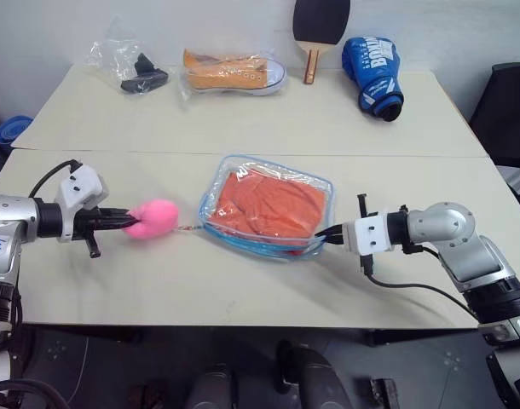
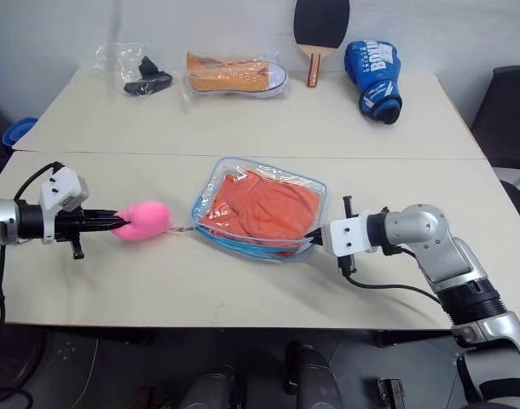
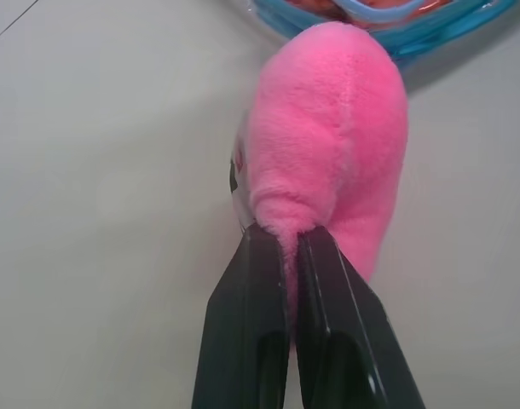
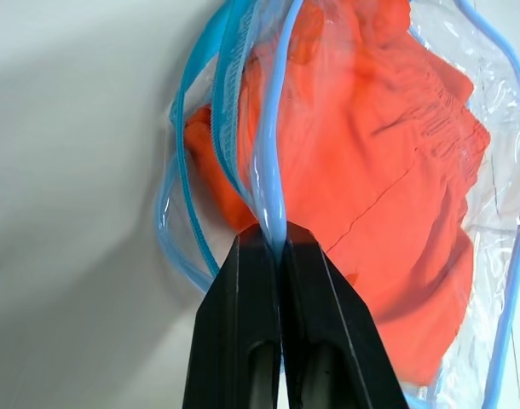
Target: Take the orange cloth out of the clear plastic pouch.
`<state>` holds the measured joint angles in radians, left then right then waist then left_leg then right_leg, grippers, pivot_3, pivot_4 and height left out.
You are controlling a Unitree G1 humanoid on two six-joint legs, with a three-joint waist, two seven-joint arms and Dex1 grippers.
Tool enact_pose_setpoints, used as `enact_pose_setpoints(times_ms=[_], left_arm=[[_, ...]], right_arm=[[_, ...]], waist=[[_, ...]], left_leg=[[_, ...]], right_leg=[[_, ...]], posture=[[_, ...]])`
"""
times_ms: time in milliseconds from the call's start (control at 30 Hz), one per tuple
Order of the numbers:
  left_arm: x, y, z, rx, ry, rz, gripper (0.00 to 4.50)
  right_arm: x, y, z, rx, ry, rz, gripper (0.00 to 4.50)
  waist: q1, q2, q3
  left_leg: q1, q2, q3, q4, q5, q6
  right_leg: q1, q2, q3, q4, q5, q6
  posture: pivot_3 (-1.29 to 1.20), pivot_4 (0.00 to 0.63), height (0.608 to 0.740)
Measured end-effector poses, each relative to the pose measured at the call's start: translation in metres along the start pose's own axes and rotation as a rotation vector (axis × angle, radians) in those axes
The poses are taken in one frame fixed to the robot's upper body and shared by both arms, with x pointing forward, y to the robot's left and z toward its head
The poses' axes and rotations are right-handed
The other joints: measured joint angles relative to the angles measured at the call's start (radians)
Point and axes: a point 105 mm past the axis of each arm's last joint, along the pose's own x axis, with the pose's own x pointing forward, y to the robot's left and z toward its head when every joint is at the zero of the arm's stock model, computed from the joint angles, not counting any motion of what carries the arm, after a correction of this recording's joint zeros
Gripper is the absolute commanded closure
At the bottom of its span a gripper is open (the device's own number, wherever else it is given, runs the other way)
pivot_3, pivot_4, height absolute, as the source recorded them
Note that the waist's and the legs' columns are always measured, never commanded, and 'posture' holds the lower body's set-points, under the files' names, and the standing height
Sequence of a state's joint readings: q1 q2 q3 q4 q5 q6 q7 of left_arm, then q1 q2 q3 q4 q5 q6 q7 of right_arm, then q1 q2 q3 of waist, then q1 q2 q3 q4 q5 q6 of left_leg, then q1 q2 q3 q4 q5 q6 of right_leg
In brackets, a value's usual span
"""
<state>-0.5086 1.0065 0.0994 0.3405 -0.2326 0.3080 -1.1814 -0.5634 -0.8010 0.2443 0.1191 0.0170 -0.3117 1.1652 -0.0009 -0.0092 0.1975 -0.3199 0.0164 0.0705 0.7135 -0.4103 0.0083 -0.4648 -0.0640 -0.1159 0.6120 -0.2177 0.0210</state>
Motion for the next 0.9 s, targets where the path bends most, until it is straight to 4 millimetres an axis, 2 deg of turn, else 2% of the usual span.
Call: enact_pose_setpoints(times_ms=[33,167,300,400,500,567,600,633,700,767,833,900], left_arm=[[0.0,0.001,-0.001,-0.017,-0.003,0.005,3.43],[0.002,-0.003,-0.002,-0.042,-0.018,0.005,2.2],[0.004,-0.014,-0.01,-0.076,-0.013,-0.008,0.88],[0.005,-0.021,-0.015,-0.104,-0.005,-0.015,0.0],[-0.002,-0.025,-0.014,-0.12,-0.018,-0.021,0.0],[-0.015,-0.023,-0.009,-0.145,-0.03,-0.031,0.0],[-0.025,-0.02,0.0,-0.161,-0.045,-0.041,0.0],[-0.037,-0.018,0.013,-0.163,-0.064,-0.056,0.0],[-0.056,-0.012,0.052,-0.104,-0.124,-0.077,0.0],[-0.064,-0.014,0.09,-0.005,-0.195,-0.109,0.0],[-0.054,-0.027,0.117,0.112,-0.231,-0.181,0.0],[-0.023,-0.052,0.128,0.249,-0.215,-0.3,0.0]], right_arm=[[0.0,0.0,0.0,0.009,0.002,-0.004,4.5],[0.0,0.009,-0.001,0.077,0.001,-0.007,3.48],[0.002,0.018,0.003,0.167,-0.013,-0.006,2.04],[-0.001,0.017,0.003,0.201,-0.008,-0.036,0.99],[-0.007,0.017,0.008,0.277,-0.024,-0.087,0.03],[-0.013,0.023,0.016,0.351,-0.049,-0.094,0.03],[-0.018,0.026,0.021,0.395,-0.063,-0.095,0.03],[-0.022,0.027,0.026,0.433,-0.079,-0.098,0.03],[-0.031,0.028,0.039,0.496,-0.119,-0.11,0.03],[-0.037,0.026,0.053,0.528,-0.161,-0.121,0.03],[-0.039,0.025,0.06,0.554,-0.176,-0.14,0.03],[-0.038,0.023,0.065,0.565,-0.183,-0.154,0.03]], waist=[[0.0,0.0,0.0],[0.002,0.0,0.0],[0.001,0.0,0.0],[0.001,0.0,0.0],[0.001,0.0,0.0],[0.001,0.0,0.0],[0.001,0.0,0.0],[0.003,-0.001,0.0],[0.011,-0.001,0.0],[0.018,-0.001,0.0],[0.025,0.0,0.0],[0.03,0.001,0.0]], left_leg=[[0.0,0.0,0.0,0.0,0.0,0.0],[0.0,0.0,0.0,0.0,0.0,0.0],[0.0,0.0,-0.001,0.0,0.0,0.0],[0.0,0.0,-0.001,0.0,0.0,-0.001],[0.0,0.001,-0.001,0.0,-0.001,-0.001],[0.0,0.002,-0.002,0.0,-0.001,-0.002],[-0.001,0.002,-0.002,0.0,-0.001,-0.002],[-0.001,0.002,-0.003,0.001,-0.002,-0.002],[-0.001,0.001,-0.003,0.001,-0.002,-0.001],[0.001,0.0,-0.002,0.001,-0.002,0.0],[0.001,0.0,-0.002,0.001,-0.002,0.0],[0.001,-0.001,-0.002,0.001,-0.002,0.0]], right_leg=[[0.0,0.0,0.0,0.0,0.0,0.0],[0.0,0.0,0.0,0.0,0.0,0.0],[0.0,-0.001,0.0,0.0,0.0,0.0],[0.0,0.0,0.0,0.0,0.0,0.0],[0.0,0.0,0.0,0.0,0.0,-0.001],[0.0,0.001,-0.001,-0.001,-0.001,-0.001],[0.0,0.001,-0.001,-0.001,-0.001,-0.001],[0.0,0.001,-0.002,-0.001,-0.001,-0.001],[0.001,0.0,-0.002,-0.001,-0.001,-0.001],[0.003,0.0,-0.001,-0.001,-0.001,-0.001],[0.003,0.0,0.0,-0.001,0.0,0.0],[0.003,0.0,0.001,-0.001,0.0,0.0]], posture=[[0.0,0.15,0.74],[0.0,0.15,0.74],[0.0,0.15,0.74],[0.0,0.15,0.74],[0.0,0.15,0.74],[0.0,0.15,0.74],[0.0,0.15,0.74],[0.0,0.15,0.74],[0.0,0.15,0.74],[0.0,0.15,0.74],[0.0,0.15,0.74],[0.0,0.15,0.74]])
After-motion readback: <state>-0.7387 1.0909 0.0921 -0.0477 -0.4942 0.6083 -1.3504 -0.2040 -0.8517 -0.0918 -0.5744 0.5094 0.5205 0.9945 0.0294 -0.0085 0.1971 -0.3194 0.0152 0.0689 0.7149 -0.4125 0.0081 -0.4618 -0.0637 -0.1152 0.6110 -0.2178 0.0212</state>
